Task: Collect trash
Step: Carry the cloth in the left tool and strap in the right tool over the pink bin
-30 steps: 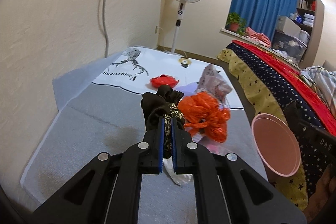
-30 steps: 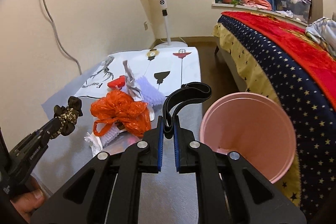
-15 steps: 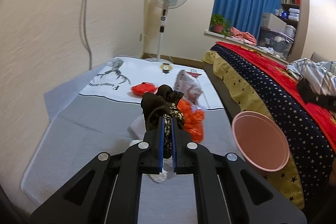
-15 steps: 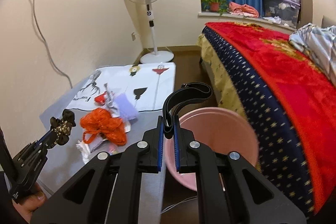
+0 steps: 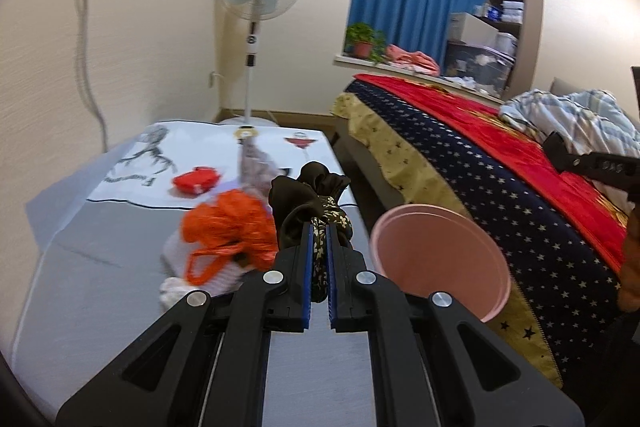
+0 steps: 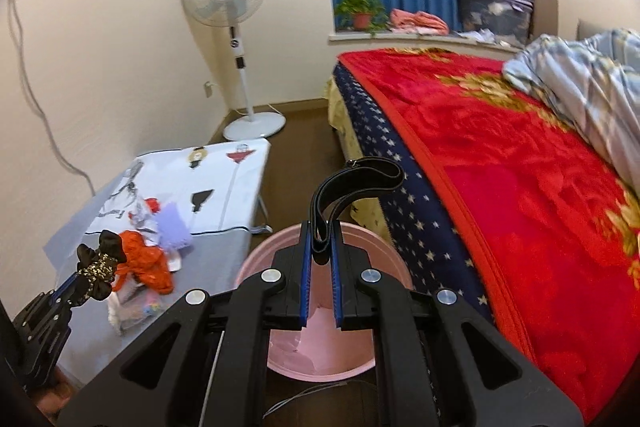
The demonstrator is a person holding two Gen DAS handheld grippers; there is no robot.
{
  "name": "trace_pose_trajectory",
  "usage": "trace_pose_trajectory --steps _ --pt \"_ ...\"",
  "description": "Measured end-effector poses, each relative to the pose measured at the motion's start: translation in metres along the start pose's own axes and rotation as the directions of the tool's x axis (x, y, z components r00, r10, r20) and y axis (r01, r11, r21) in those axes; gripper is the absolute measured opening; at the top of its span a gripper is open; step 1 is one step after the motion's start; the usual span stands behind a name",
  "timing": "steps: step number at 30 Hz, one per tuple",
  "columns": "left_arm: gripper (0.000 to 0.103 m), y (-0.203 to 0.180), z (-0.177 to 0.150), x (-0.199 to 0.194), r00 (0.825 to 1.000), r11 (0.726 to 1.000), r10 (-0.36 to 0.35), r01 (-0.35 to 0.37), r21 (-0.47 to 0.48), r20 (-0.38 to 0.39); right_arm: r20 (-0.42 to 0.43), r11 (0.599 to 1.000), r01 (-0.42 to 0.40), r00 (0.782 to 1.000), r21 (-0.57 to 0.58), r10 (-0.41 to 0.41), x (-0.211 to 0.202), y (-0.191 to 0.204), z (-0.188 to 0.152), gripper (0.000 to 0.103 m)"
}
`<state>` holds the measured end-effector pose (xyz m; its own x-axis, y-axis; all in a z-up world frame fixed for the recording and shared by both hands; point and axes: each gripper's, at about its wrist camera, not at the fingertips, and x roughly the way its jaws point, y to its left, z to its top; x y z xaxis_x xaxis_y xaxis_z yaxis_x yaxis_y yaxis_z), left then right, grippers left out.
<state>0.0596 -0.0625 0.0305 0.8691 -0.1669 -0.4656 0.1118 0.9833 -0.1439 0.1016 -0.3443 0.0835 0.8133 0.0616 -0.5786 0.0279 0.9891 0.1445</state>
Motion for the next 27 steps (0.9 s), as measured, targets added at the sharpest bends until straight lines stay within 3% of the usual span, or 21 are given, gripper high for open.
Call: trace_pose_trajectory --steps 17,27 --pt "0.006 -0.069 -0.001 0.055 0.993 0.991 -0.110 0.113 0.074 -0.046 -0.064 0.999 0.040 0.997 0.027 -0.038 0.038 -0.019 -0.010 0.009" --pt "0.006 -0.088 -0.003 0.082 0.985 0.984 -0.151 0.158 0.088 -0.080 -0.078 0.998 0.058 0.995 0.011 -0.057 0.049 -0.017 -0.013 0.009"
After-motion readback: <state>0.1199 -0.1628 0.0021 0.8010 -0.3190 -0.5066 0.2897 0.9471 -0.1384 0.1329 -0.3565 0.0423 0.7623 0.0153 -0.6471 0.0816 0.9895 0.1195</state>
